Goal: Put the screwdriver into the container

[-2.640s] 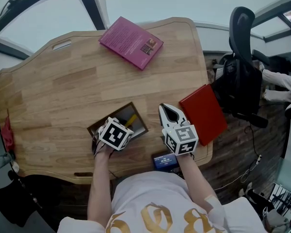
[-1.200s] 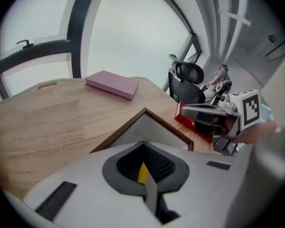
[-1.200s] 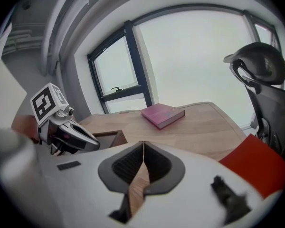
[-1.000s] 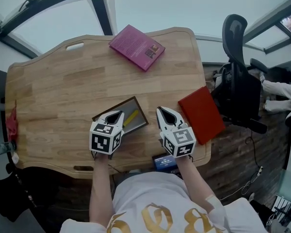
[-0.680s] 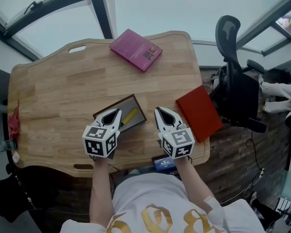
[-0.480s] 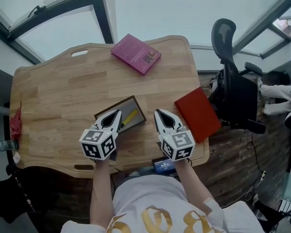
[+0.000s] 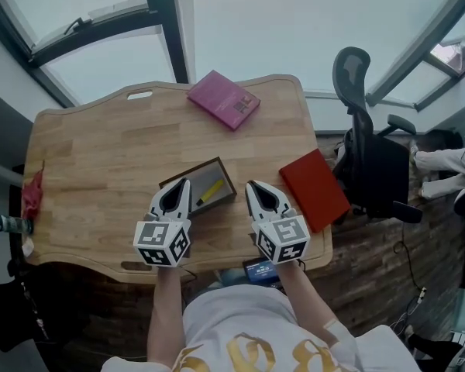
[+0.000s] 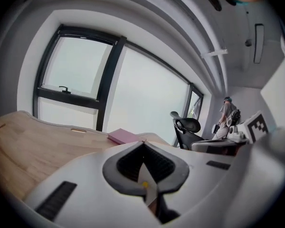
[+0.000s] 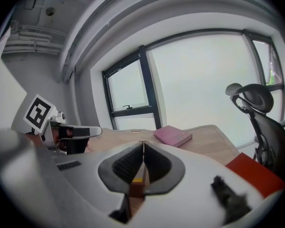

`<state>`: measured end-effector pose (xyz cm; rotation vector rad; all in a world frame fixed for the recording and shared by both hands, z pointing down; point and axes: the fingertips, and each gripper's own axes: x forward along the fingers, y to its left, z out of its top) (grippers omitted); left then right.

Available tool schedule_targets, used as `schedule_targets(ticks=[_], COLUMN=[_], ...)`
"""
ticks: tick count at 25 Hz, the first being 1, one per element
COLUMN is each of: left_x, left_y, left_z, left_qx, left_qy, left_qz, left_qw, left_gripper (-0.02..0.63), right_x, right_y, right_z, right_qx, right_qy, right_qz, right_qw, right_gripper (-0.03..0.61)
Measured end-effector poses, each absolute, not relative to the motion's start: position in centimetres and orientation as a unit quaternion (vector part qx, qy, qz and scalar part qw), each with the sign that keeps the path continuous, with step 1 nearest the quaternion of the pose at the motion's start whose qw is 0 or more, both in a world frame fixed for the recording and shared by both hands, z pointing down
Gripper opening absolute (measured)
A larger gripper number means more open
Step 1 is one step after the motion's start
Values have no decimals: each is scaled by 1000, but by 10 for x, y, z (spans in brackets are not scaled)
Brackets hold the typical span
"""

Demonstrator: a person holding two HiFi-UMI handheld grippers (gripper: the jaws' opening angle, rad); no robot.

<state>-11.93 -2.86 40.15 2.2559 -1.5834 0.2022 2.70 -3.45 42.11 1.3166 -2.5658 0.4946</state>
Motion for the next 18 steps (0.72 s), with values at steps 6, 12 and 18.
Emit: schedule_targets(ticks=[6, 12, 18], left_x=[-126, -132, -133], left_y=[-5, 16, 23], left_z=[381, 370, 366], left_qx=[800, 800, 799], left_qy=[-574, -576, -584], left_qz=[43, 26, 44], left_qw=[169, 163, 132], left_gripper=[12, 12, 12], right_x=[27, 21, 19], right_y=[-18, 1, 9], right_z=[402, 396, 391], right_qx=[453, 454, 458], right_qy=[-873, -875, -875], right_qz=[157, 141, 124], right_qw=[93, 92, 99], right_gripper=[32, 32, 31])
